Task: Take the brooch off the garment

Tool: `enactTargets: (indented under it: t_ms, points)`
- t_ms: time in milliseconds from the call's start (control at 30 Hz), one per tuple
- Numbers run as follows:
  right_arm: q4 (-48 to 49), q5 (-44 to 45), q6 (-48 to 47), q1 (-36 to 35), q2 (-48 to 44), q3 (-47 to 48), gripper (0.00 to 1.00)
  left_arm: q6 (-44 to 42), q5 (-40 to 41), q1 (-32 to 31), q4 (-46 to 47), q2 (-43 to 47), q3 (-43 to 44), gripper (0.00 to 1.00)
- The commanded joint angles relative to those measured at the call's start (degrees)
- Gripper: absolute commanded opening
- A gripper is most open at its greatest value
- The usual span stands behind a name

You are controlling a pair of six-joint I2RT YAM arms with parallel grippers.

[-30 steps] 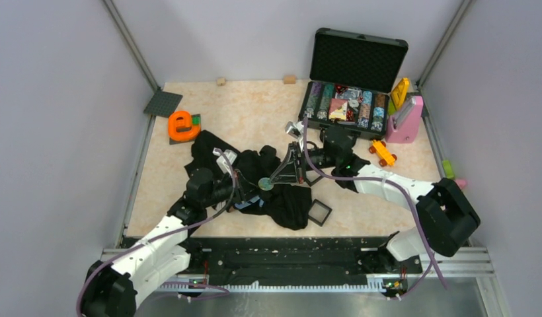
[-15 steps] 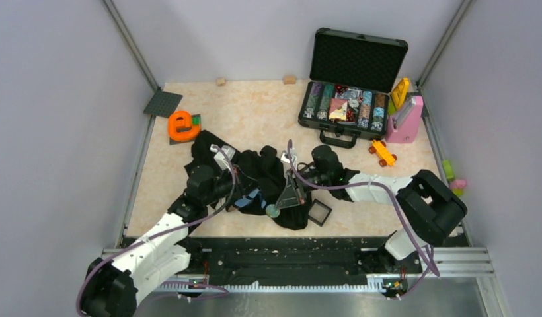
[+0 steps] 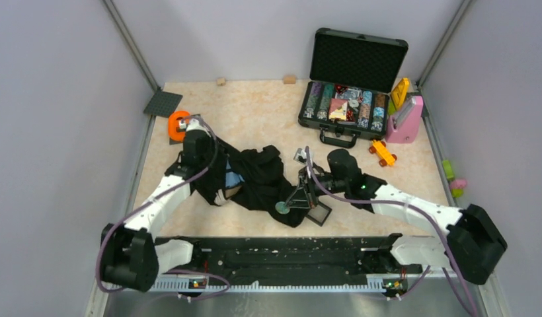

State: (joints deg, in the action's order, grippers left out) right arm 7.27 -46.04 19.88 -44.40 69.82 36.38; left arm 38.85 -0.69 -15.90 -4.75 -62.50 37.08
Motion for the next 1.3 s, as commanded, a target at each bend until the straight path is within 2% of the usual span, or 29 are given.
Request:
enactTargets:
  t_ms: [0,100,200,267,333,367,433,467,533,567,667,833,900,1033,1167,1267]
  points:
    - [-7.02,13.56,-3.65,0.53,-6.77,1.49,0.0,1.03,3.43,7.36,1.08,-7.41,11.28,0.0]
    - [-9.18,17.44,-4.68,0.54,-10.44,1.03,0.0,0.01,6.87,11.69,-1.51,-12.21,21.85,0.0]
    - [-10.08,19.92,-5.06,0.54,-13.48,0.4,0.0,-2.4,11.35,13.1,-5.34,-16.83,33.77,0.0]
    - [-10.49,20.87,-5.16,0.57,-15.02,0.01,0.0,-3.89,12.12,13.17,-6.86,-18.59,38.14,0.0]
    - [-10.52,21.59,-5.18,0.55,-16.05,-0.43,0.0,-4.73,9.16,13.17,-6.74,-19.02,39.09,0.0]
    - [-10.41,21.95,-5.25,0.55,-16.43,-0.62,0.0,-5.49,6.02,13.16,-6.3,-18.83,38.57,0.06]
    - [-9.29,21.81,-6.45,0.54,-17.34,-1.2,0.0,-4.61,-1.23,12.97,-8.36,-17.89,37.1,0.42]
    - [-8.22,21.64,-8.58,0.54,-18.17,-1.63,0.0,-4.28,-4.53,12.58,-10.23,-16.99,36.01,0.65]
    - [-5.6,21.61,-12.08,0.55,-19.58,-2.72,0.0,-4.52,-6.92,10.86,-14.23,-13.77,32.69,0.88]
    - [-4.33,21.63,-14.29,0.56,-20.28,-3.1,0.0,-4.7,-7.71,9.99,-15.52,-11.44,30.15,0.91]
    - [0.98,19.7,-22.95,0.47,-22.28,-5.62,0.0,-2.66,-14.16,9.14,-16.47,-2.11,21.44,0.91]
    - [15.93,16.97,-39.76,-1.92,-23.86,-11.85,0.0,3.54,-25.18,9.13,-16.08,10.75,10.47,0.88]
    - [19.84,18.29,-44.82,-2.94,-22.74,-12.66,0.0,8.22,-32.68,9.13,-11.56,14.52,5.92,0.86]
    - [22.42,23.67,-56.86,-7.13,-19.23,-12.12,0.0,23.26,-46.41,8.92,0.89,18.49,-3.06,0.77]
    - [21.14,28.25,-70.57,-11.17,-17.33,-10.66,0.0,28.59,-48.49,7.74,4.3,21.82,-7.93,0.74]
    - [22.83,30.75,-77.81,-13.5,-16.85,-11.07,0.0,31.95,-49.53,7.31,7.79,23.17,-10.04,0.67]
